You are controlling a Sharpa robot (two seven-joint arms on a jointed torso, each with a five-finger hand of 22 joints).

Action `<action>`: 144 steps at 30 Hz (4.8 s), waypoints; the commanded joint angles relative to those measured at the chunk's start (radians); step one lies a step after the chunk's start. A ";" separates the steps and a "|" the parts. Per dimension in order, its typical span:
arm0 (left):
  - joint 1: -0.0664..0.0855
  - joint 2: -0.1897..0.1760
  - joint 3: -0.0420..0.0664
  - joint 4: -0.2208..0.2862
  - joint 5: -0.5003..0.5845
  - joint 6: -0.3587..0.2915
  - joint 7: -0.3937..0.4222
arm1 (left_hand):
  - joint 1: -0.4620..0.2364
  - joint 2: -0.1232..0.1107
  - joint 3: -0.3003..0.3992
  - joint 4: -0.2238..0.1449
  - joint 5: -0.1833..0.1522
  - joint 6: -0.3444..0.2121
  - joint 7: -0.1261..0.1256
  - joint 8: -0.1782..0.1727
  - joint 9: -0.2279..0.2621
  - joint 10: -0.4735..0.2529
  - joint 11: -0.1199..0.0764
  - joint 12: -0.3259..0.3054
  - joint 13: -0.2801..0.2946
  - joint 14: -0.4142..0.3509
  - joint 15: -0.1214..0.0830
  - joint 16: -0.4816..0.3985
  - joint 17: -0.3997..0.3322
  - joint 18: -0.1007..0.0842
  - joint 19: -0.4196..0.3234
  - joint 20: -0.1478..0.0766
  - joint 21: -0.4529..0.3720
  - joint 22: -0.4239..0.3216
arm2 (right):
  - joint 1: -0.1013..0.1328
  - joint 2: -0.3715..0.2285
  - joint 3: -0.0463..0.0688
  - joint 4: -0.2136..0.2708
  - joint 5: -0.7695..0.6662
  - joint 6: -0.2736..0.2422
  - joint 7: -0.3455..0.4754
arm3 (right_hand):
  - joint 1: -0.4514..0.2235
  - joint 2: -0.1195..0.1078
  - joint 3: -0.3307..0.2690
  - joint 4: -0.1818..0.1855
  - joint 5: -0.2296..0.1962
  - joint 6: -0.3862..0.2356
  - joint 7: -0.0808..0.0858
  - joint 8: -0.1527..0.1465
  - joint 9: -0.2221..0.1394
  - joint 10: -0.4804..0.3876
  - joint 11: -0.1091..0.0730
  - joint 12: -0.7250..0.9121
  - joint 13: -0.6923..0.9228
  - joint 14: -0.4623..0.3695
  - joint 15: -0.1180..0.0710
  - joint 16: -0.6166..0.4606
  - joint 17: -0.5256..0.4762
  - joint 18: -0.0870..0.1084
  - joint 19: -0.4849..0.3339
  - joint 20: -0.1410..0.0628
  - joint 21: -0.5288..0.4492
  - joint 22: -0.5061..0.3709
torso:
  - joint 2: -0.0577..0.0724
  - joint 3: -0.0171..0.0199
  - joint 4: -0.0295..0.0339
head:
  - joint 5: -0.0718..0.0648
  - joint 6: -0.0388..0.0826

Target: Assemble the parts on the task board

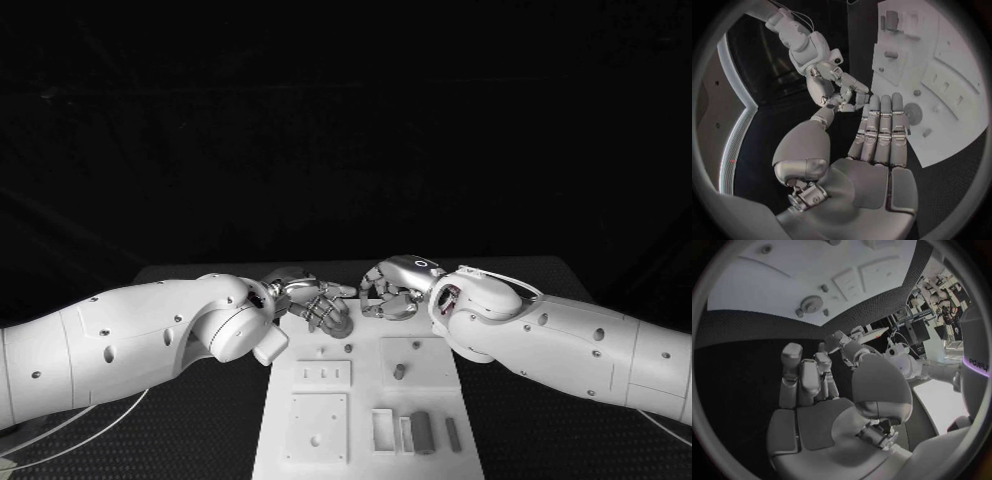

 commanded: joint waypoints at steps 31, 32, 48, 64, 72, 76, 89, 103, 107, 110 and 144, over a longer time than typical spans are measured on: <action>0.000 0.014 0.000 0.005 -0.025 0.025 -0.060 | 0.009 0.041 -0.017 -0.044 -0.004 0.014 -0.001 -0.008 -0.002 -0.008 -0.002 -0.015 0.025 0.007 -0.004 -0.020 0.019 0.016 0.004 -0.001 -0.013 0.001 | -0.001 0.024 0.000 0.053 -0.014 0.018 -0.016 | -0.012 -0.007 0.001 0.007 0.001 0.037 0.032 0.002 0.038 -0.003 -0.002 -0.006 -0.003 0.002 -0.005 -0.008 -0.003 0.047 0.004 -0.002 0.000 0.013 | 0.002 -0.0001 0.0020 | -0.007 -0.007; 0.000 0.014 0.000 0.006 -0.028 0.026 -0.063 | 0.010 0.043 -0.018 -0.047 -0.004 0.015 -0.001 -0.008 -0.003 -0.007 -0.003 -0.015 0.027 0.008 -0.004 -0.020 0.020 0.016 0.005 -0.002 -0.013 0.001 | -0.001 0.025 0.000 0.053 -0.015 0.018 -0.017 | -0.012 -0.007 0.001 0.007 0.001 0.037 0.032 0.002 0.038 -0.003 -0.002 -0.006 -0.003 0.002 -0.005 -0.008 -0.004 0.047 0.004 -0.002 0.000 0.012 | 0.002 -0.0003 0.0020 | -0.007 -0.008; 0.000 0.015 0.000 0.005 -0.037 0.017 -0.068 | 0.045 0.094 -0.010 -0.110 -0.002 0.034 -0.008 -0.007 -0.004 0.004 -0.007 -0.021 0.051 0.025 -0.009 -0.032 0.038 0.012 0.018 -0.006 -0.016 0.005 | -0.001 0.035 0.001 0.052 -0.015 0.029 -0.019 | -0.012 -0.008 0.002 0.007 0.001 0.037 0.032 0.000 0.038 -0.003 -0.002 -0.007 -0.003 0.002 -0.005 -0.009 -0.005 0.047 0.005 -0.002 -0.001 0.012 | 0.003 0.0007 0.0015 | -0.010 -0.011; 0.001 0.012 0.000 0.005 -0.036 0.009 -0.074 | 0.070 0.102 0.054 -0.106 -0.004 0.068 -0.021 0.003 0.000 0.035 -0.018 -0.022 0.077 0.056 -0.018 -0.033 0.066 0.009 0.032 -0.014 -0.014 0.017 | -0.001 0.036 0.001 0.046 -0.021 0.039 -0.025 | -0.013 -0.009 0.002 0.008 0.001 0.038 0.031 0.000 0.039 -0.003 -0.002 -0.007 -0.003 0.003 -0.005 -0.009 -0.004 0.047 0.005 -0.003 -0.001 0.012 | 0.003 0.0010 0.0010 | -0.011 -0.012; 0.001 0.007 0.000 0.004 -0.043 0.007 -0.079 | 0.066 0.100 0.065 -0.108 -0.004 0.097 -0.034 0.014 0.004 0.065 -0.032 -0.015 0.095 0.079 -0.031 -0.020 0.097 0.007 0.049 -0.026 -0.003 0.032 | -0.001 0.037 0.001 0.044 -0.021 0.041 -0.026 | -0.013 -0.009 0.002 0.008 0.001 0.038 0.031 0.000 0.039 -0.003 -0.002 -0.007 -0.003 0.002 -0.005 -0.009 -0.005 0.047 0.005 -0.003 -0.002 0.012 | 0.003 0.0013 0.0017 | -0.014 -0.013; 0.001 0.007 0.000 0.005 -0.046 0.006 -0.079 | 0.067 0.102 0.069 -0.112 -0.004 0.109 -0.039 0.018 0.006 0.076 -0.036 -0.014 0.103 0.087 -0.036 -0.016 0.109 0.006 0.056 -0.031 0.002 0.039 | -0.001 0.037 0.001 0.044 -0.021 0.043 -0.025 | -0.013 -0.009 0.002 0.008 0.001 0.038 0.031 0.000 0.039 -0.003 -0.002 -0.007 -0.004 0.002 -0.005 -0.009 -0.005 0.047 0.005 -0.003 -0.002 0.012 | 0.003 0.0016 0.0015 | -0.014 -0.014; 0.001 0.010 0.000 -0.002 -0.045 0.004 -0.088 | 0.061 0.101 0.071 -0.115 -0.004 0.118 -0.042 0.018 0.009 0.084 -0.040 -0.017 0.115 0.093 -0.040 -0.017 0.127 0.001 0.060 -0.036 0.004 0.048 | -0.001 0.039 0.000 0.051 -0.018 0.042 -0.023 | -0.014 -0.009 0.003 0.009 0.001 0.039 0.031 -0.001 0.040 -0.003 -0.002 -0.007 -0.004 0.002 -0.005 -0.010 -0.005 0.047 0.005 -0.003 -0.002 0.012 | 0.004 0.0019 0.0013 | -0.013 -0.015; 0.001 0.012 0.000 -0.001 -0.055 0.015 -0.115 | 0.006 0.028 0.063 -0.077 -0.004 0.117 -0.042 0.012 0.010 0.084 -0.040 -0.028 0.127 0.091 -0.041 -0.029 0.144 0.001 0.058 -0.040 -0.001 0.054 | -0.001 0.043 0.000 0.051 -0.018 0.041 -0.022 | -0.014 -0.009 0.003 0.009 0.001 0.040 0.031 -0.001 0.041 -0.003 -0.002 -0.007 -0.004 0.002 -0.005 -0.010 -0.005 0.047 0.006 -0.003 -0.003 0.012 | 0.004 0.0020 0.0011 | -0.014 -0.018; 0.001 0.013 0.000 -0.001 -0.058 0.019 -0.118 | 0.006 0.024 0.066 -0.075 -0.004 0.117 -0.042 0.012 0.010 0.084 -0.039 -0.029 0.128 0.091 -0.041 -0.030 0.145 0.001 0.058 -0.040 -0.001 0.055 | -0.001 0.045 0.001 0.050 -0.018 0.041 -0.022 | -0.014 -0.009 0.003 0.009 0.001 0.040 0.031 -0.001 0.041 -0.003 -0.003 -0.007 -0.004 0.003 -0.005 -0.010 -0.005 0.047 0.006 -0.003 -0.003 0.012 | 0.004 0.0019 0.0015 | -0.014 -0.019; 0.001 0.014 0.000 0.000 -0.062 0.018 -0.122 | 0.009 0.023 0.069 -0.075 -0.004 0.118 -0.042 0.012 0.010 0.085 -0.040 -0.030 0.130 0.092 -0.041 -0.030 0.147 0.001 0.059 -0.040 -0.001 0.056 | -0.001 0.045 0.001 0.051 -0.018 0.041 -0.021 | -0.014 -0.010 0.003 0.009 0.001 0.040 0.031 -0.002 0.041 -0.003 -0.003 -0.007 -0.004 0.002 -0.005 -0.010 -0.005 0.047 0.006 -0.003 -0.003 0.012 | 0.004 0.0017 0.0019 | -0.014 -0.020; 0.001 0.009 0.000 0.002 -0.079 0.011 -0.134 | 0.106 0.138 0.156 -0.116 -0.004 0.167 -0.064 0.033 0.035 0.138 -0.060 -0.025 0.174 0.135 -0.058 -0.031 0.197 -0.009 0.078 -0.053 0.005 0.086 | -0.001 0.050 0.000 0.032 -0.016 0.051 -0.026 | -0.019 -0.021 0.002 0.009 0.001 0.038 0.032 -0.007 0.043 -0.006 -0.002 -0.010 -0.005 -0.001 -0.005 -0.014 -0.013 0.047 0.005 -0.003 -0.006 0.012 | 0.004 0.0024 0.0018 | -0.015 -0.025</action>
